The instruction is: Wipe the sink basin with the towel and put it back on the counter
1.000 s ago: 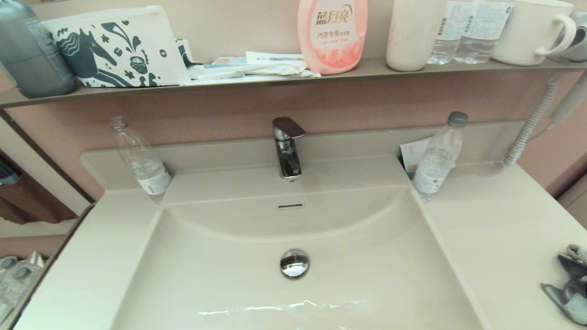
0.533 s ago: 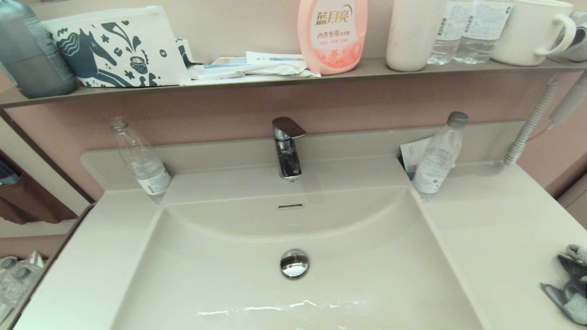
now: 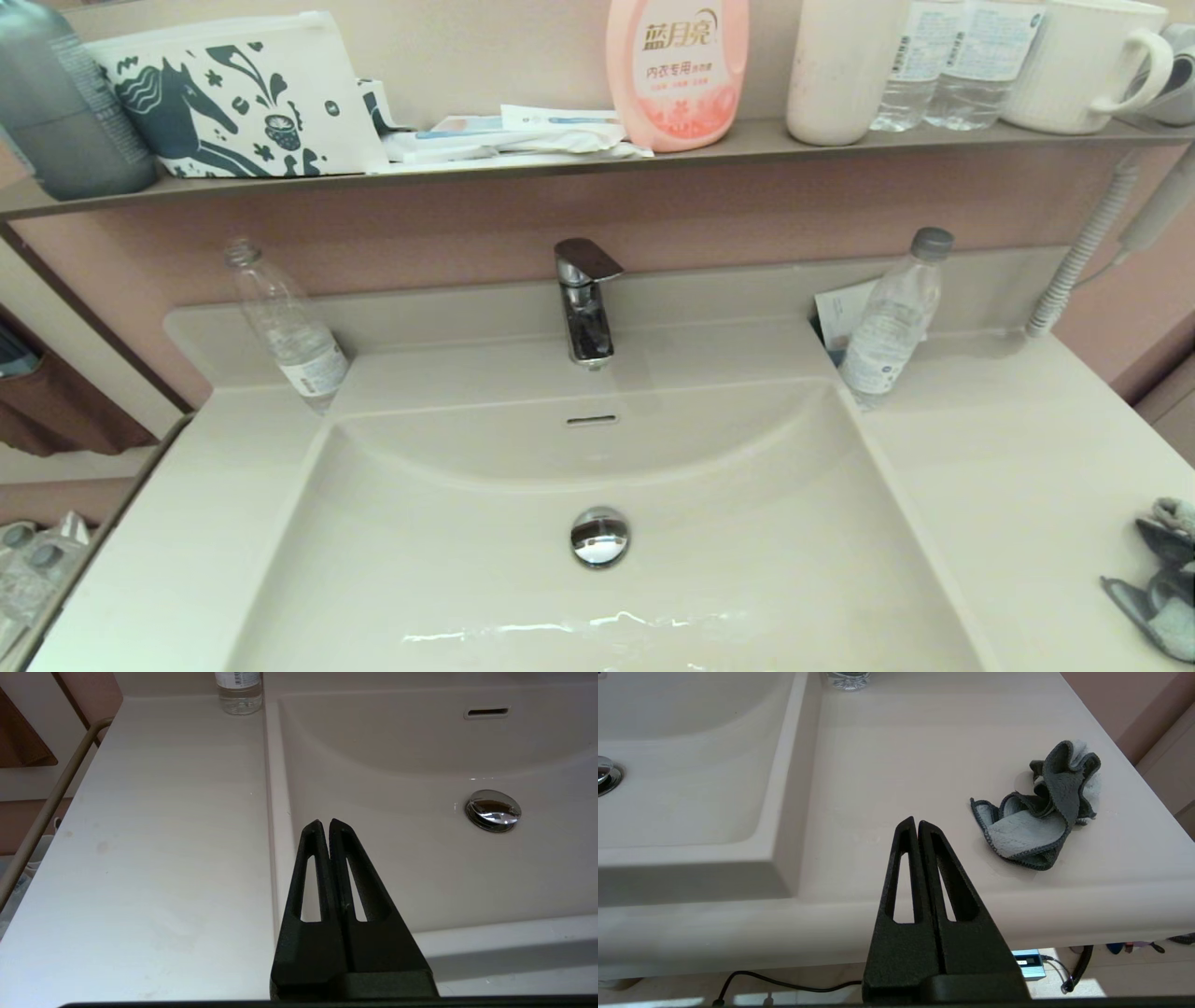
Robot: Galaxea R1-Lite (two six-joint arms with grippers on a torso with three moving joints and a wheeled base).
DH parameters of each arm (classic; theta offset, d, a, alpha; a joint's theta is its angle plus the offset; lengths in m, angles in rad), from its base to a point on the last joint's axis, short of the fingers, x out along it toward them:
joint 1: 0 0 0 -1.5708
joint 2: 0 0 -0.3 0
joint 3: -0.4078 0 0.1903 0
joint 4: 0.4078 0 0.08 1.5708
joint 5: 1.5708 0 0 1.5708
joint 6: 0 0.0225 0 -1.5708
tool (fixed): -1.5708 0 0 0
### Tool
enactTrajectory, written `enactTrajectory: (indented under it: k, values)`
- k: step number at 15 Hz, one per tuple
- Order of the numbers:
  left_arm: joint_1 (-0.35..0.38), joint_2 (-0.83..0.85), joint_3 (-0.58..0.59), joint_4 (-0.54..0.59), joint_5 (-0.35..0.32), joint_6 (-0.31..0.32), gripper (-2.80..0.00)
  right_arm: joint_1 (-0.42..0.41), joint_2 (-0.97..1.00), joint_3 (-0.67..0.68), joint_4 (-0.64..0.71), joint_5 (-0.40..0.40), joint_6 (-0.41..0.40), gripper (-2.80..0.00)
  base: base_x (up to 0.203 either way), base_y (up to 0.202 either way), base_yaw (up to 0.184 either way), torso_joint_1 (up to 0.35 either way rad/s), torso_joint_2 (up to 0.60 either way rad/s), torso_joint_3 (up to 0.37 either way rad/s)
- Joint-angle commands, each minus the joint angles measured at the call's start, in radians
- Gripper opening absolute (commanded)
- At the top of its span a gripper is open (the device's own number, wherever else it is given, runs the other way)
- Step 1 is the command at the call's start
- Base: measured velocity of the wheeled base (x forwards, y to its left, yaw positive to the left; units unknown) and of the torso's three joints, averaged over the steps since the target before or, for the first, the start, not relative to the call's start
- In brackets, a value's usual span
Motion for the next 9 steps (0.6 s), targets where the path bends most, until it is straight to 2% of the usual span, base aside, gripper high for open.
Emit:
enactTrajectory:
  k: [1,9]
  values:
    - [0.0,0.001,0.0,0.0,0.0,-0.002,-2.8,0.0,0.002,0.0,0.001,0.002,-0.006,-2.8,0.0,0.0,0.0,0.0,0.0,0.0]
    - [0.0,0.001,0.0,0.0,0.0,-0.001,-2.8,0.0,0.002,0.0,0.001,-0.001,0.003,-2.8,0.0,0.0,0.0,0.0,0.0,0.0]
